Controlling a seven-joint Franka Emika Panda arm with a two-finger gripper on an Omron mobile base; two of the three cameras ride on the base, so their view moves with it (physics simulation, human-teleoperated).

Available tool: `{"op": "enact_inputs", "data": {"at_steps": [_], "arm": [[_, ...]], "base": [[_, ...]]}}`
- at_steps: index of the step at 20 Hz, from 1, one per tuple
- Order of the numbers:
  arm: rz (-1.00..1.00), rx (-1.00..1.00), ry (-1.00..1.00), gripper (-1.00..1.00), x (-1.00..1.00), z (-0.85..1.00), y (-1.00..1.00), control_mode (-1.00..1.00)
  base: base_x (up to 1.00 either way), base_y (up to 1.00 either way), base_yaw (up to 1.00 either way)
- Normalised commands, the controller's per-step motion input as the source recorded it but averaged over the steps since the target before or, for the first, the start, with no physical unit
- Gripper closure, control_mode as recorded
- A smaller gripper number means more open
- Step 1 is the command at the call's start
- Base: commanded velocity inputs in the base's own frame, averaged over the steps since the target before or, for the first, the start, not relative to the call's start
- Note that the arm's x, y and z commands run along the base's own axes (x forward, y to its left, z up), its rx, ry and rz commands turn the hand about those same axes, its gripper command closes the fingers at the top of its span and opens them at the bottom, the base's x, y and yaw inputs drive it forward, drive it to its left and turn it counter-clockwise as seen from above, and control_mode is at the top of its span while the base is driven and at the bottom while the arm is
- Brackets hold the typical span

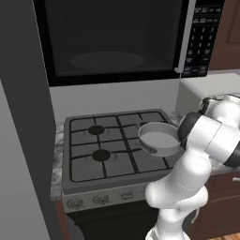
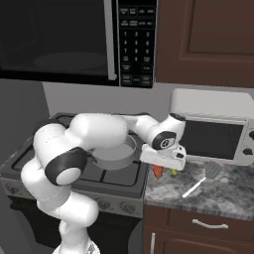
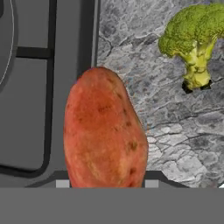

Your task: Put the broccoli and sweet potato in the pot. Retrieve the spatula and lightly stir the vegetables in the pot.

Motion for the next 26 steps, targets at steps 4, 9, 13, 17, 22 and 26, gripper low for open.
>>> {"op": "enact_inputs", "data": {"at_steps": [4, 9, 13, 17, 22, 26], "arm": [[0.02, 0.0, -0.17, 1.0, -0.28, 0.9, 0.7, -1.0], [0.0, -0.03, -0.16, 1.0, -0.05, 0.7, 0.99, -1.0], [0.0, -0.07, -0.1, 1.0, 0.0, 0.48, 1.0, -1.0], [0.0, -0.11, 0.0, 1.0, 0.01, 0.03, 0.98, -1.0], [-0.08, -0.15, 0.11, 1.0, 0.54, 0.0, 0.9, -1.0], [-0.06, -0.11, 0.17, 1.0, 0.79, -0.06, 0.57, -1.0]], "base": [[0.0, 0.0, 0.0], [0.0, 0.0, 0.0], [0.0, 0.0, 0.0], [0.0, 0.0, 0.0], [0.0, 0.0, 0.0], [0.0, 0.0, 0.0]]}}
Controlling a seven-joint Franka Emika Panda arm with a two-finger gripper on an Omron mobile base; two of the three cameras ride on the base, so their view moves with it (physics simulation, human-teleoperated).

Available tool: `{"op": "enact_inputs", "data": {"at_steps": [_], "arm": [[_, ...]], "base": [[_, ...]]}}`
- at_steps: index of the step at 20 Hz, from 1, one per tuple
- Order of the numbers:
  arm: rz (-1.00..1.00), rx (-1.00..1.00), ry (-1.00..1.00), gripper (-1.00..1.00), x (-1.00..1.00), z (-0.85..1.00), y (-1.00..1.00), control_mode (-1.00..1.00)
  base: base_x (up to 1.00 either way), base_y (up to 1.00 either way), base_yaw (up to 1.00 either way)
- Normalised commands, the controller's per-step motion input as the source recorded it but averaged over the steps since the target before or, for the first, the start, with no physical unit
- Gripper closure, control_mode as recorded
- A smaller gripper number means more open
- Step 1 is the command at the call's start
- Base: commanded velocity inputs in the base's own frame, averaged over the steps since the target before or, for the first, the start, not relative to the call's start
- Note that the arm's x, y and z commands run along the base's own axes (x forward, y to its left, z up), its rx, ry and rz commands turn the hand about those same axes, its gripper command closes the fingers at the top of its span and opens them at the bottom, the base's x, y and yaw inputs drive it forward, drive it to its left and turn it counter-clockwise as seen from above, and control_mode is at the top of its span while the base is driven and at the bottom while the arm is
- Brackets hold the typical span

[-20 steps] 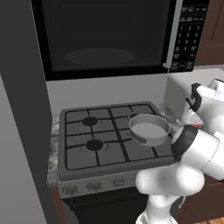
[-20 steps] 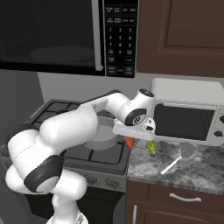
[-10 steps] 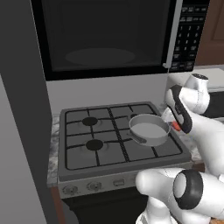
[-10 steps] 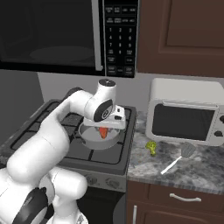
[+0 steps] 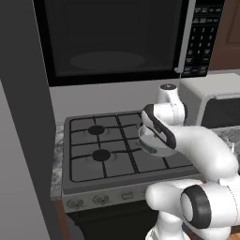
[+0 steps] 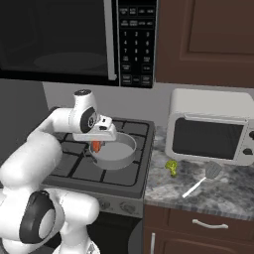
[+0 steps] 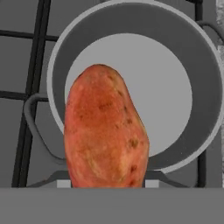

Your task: Put the broccoli and sweet potato in the pot. Retrieve the spatula and lightly stir the vegetables in the pot.

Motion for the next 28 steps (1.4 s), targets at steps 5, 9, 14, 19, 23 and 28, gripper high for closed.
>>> {"op": "enact_inputs", "data": {"at_steps": [5, 9, 14, 19, 23, 28], "arm": [[0.0, 0.0, 0.09, 1.0, 0.66, -0.28, 0.01, -1.0], [0.01, 0.01, 0.03, 1.0, 0.18, -0.04, -0.27, -1.0], [0.01, 0.05, 0.0, 1.0, 0.0, -0.11, -0.22, -1.0], [0.0, 0.03, 0.0, 1.0, 0.0, -0.42, -0.15, -1.0], [0.0, 0.02, 0.0, 1.0, 0.04, -0.51, -0.01, -1.0], [0.0, 0.02, 0.0, 1.0, 0.17, -0.28, 0.0, -1.0]], "base": [[0.0, 0.0, 0.0], [0.0, 0.0, 0.0], [0.0, 0.0, 0.0], [0.0, 0.0, 0.0], [0.0, 0.0, 0.0], [0.0, 0.0, 0.0]]}}
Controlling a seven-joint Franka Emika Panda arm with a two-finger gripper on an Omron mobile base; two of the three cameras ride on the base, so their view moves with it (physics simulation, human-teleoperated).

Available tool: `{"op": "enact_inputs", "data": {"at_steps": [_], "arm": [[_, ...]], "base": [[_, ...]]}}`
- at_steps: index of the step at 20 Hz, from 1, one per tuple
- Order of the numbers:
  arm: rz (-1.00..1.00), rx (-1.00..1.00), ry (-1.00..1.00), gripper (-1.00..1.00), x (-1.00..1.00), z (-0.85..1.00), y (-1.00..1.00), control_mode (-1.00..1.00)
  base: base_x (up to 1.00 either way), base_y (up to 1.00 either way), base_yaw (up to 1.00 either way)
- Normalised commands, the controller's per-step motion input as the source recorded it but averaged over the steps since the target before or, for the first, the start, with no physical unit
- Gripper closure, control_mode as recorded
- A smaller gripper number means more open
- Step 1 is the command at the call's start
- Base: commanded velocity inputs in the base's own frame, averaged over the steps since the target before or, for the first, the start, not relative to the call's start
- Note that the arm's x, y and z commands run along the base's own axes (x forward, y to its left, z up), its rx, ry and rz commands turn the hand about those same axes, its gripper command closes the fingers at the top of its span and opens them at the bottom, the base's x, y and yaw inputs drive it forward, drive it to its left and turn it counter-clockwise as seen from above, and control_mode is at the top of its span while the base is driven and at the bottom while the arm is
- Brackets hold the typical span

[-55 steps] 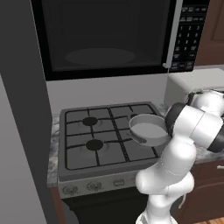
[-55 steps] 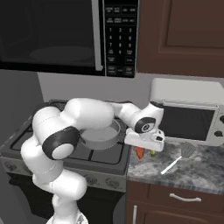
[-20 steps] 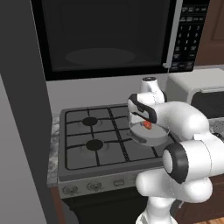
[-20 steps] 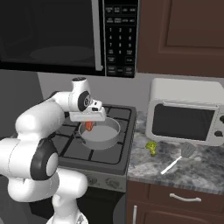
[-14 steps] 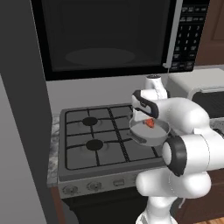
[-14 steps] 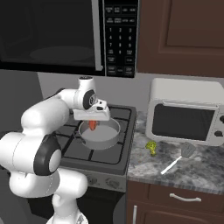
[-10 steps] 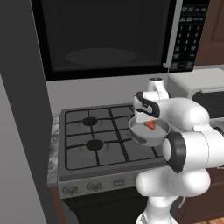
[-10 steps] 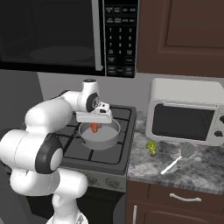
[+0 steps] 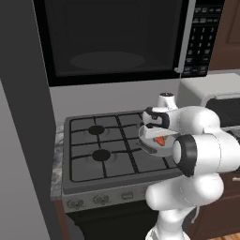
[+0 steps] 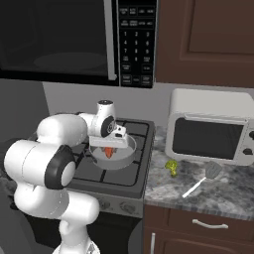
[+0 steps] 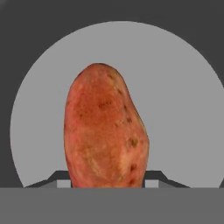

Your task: Put the broccoli and sweet potato in the pot. Retrieve the spatula and lightly stir the vegetables in the pot.

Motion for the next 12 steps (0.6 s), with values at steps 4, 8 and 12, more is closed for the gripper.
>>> {"op": "enact_inputs", "data": {"at_steps": [4, 8, 12], "arm": [[0.0, 0.0, 0.0, 1.0, 0.49, -0.03, -0.07, -1.0], [0.0, 0.0, 0.01, 1.0, 0.47, -0.01, -0.06, -1.0], [0.0, 0.0, 0.0, 1.0, 0.06, -0.03, -0.04, -1.0]], "base": [[0.0, 0.0, 0.0], [0.0, 0.0, 0.0], [0.0, 0.0, 0.0]]}}
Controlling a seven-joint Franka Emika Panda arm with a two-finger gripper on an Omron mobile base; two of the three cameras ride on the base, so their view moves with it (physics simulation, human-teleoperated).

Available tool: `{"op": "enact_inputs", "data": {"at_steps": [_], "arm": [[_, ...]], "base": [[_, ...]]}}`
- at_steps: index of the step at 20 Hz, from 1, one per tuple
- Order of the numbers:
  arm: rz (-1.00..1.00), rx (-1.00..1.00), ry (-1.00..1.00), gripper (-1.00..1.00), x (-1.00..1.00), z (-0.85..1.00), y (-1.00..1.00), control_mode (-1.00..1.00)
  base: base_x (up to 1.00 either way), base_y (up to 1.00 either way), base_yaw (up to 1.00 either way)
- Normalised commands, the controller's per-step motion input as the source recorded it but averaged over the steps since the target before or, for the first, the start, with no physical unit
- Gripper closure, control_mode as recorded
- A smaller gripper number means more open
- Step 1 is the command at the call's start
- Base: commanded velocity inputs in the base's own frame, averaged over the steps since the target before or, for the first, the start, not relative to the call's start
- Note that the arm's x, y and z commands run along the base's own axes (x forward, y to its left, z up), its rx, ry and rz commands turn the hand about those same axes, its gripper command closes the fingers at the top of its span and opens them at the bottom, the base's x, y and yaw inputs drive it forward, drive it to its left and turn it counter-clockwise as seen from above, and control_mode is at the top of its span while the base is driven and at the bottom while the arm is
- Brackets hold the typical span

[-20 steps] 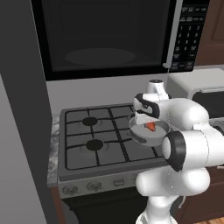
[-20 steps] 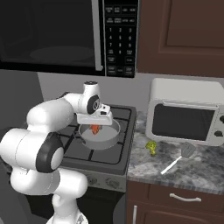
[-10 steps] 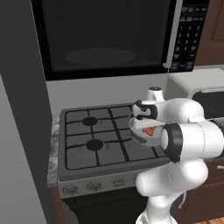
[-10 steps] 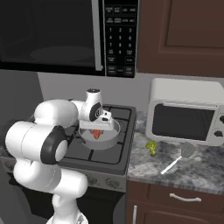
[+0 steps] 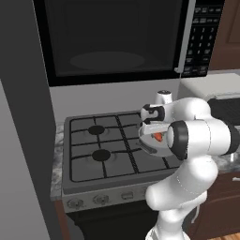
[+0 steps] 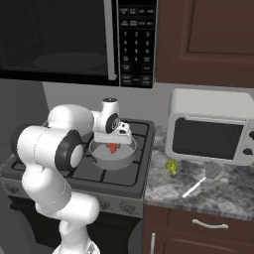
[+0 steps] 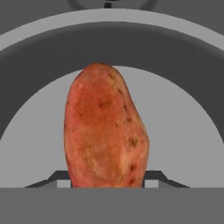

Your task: Put the broccoli and sweet potato in the pot. Retrieve the spatula and lightly stir the vegetables in the pot.

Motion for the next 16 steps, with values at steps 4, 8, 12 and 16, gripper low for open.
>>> {"op": "enact_inputs", "data": {"at_steps": [4, 8, 12, 16], "arm": [[0.0, 0.0, 0.0, 1.0, 0.0, -0.01, 0.0, -1.0], [0.0, 0.0, 0.0, 1.0, 0.0, 0.0, 0.0, -1.0], [0.0, 0.0, 0.0, -1.0, 0.0, 0.0, 0.0, -1.0], [0.0, 0.0, 0.0, -1.0, -0.1, 0.0, 0.0, -1.0]], "base": [[0.0, 0.0, 0.0], [0.0, 0.0, 0.0], [0.0, 0.0, 0.0], [0.0, 0.0, 0.0]]}}
